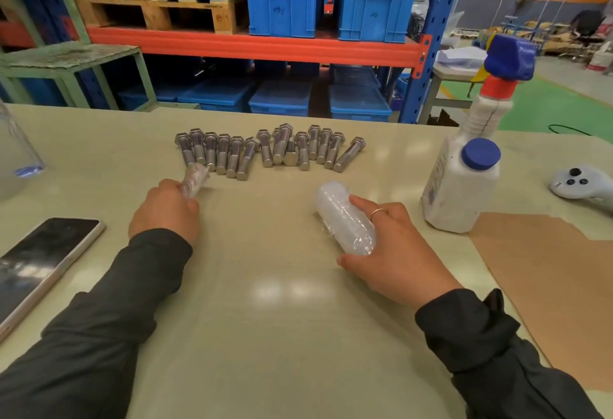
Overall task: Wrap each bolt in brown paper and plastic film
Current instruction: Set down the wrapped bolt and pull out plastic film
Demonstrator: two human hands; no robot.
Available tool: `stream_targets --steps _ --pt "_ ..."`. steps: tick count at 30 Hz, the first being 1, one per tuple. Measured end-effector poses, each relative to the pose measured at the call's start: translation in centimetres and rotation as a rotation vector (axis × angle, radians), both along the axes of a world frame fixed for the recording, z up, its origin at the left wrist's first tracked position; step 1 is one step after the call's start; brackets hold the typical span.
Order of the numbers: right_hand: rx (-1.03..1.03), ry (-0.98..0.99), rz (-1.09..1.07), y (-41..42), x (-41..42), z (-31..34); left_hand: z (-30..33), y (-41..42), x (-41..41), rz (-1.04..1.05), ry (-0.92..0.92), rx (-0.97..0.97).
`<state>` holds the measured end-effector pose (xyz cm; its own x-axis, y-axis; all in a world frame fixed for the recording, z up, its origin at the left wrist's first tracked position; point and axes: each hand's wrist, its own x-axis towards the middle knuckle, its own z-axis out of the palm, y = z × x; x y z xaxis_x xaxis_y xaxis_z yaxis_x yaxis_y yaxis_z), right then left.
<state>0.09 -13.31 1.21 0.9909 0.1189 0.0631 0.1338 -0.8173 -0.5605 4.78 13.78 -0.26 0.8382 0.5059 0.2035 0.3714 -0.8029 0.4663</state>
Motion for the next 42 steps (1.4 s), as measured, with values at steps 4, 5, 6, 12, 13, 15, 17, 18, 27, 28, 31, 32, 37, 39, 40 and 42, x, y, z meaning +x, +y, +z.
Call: stream_targets --steps 4,5,6,12,13,15,17,18,27,28,31,32,37,39,40,42 --pt "0.222 -0.012 -0.103 -0.3 -0.1 -0.1 -0.3 1.1 0.2 0.066 0.074 0.023" --pt "0.372 0.029 -0.133 -0.5 -0.2 0.0 -0.4 1.2 0.1 0.068 0.096 0.015" --pt "0.544 0.079 -0.157 -0.7 -0.2 0.2 -0.4 1.3 -0.1 0.072 0.117 0.022" --pt "1.224 0.269 -0.056 -0.5 -0.8 1.6 1.3 -1.8 -1.8 -0.157 -0.327 -0.011" --pt "1.263 0.301 -0.020 -0.2 -1.1 1.7 1.6 -3.3 -2.4 -0.297 -0.345 -0.230" --pt "1.296 0.366 0.060 0.5 -1.6 1.5 2.2 -6.9 -4.1 -0.552 -0.177 -0.837" --pt "1.260 0.404 0.138 1.2 -2.0 1.1 2.1 -9.0 -5.2 -0.668 0.026 -1.307" --pt "1.202 0.400 0.173 1.5 -2.2 0.9 2.0 -9.5 -5.5 -0.698 0.069 -1.417" --pt "0.695 -0.086 -0.003 3.1 -3.2 1.1 1.8 -9.4 -6.7 -0.635 -0.126 -1.163" --pt "0.737 -0.093 -0.035 3.0 -3.2 1.0 1.8 -9.5 -6.8 -0.634 -0.145 -1.128" --pt "0.818 -0.083 -0.132 2.7 -3.1 0.9 1.5 -9.8 -7.0 -0.609 -0.167 -1.077" --pt "0.804 -0.088 -0.164 2.7 -3.0 0.8 1.5 -9.9 -7.1 -0.606 -0.170 -1.085" --pt "0.781 -0.111 -0.287 2.3 -2.2 1.2 1.5 -10.3 -7.3 -0.594 -0.171 -1.113" --pt "0.840 -0.069 -0.327 2.2 -2.1 1.6 1.5 -10.2 -7.2 -0.571 -0.152 -1.161" --pt "0.883 -0.031 -0.347 2.2 -2.0 1.8 1.5 -10.2 -7.2 -0.566 -0.130 -1.218" --pt "0.964 0.068 -0.395 2.2 -1.8 2.3 1.5 -10.1 -7.4 -0.567 -0.087 -1.369"
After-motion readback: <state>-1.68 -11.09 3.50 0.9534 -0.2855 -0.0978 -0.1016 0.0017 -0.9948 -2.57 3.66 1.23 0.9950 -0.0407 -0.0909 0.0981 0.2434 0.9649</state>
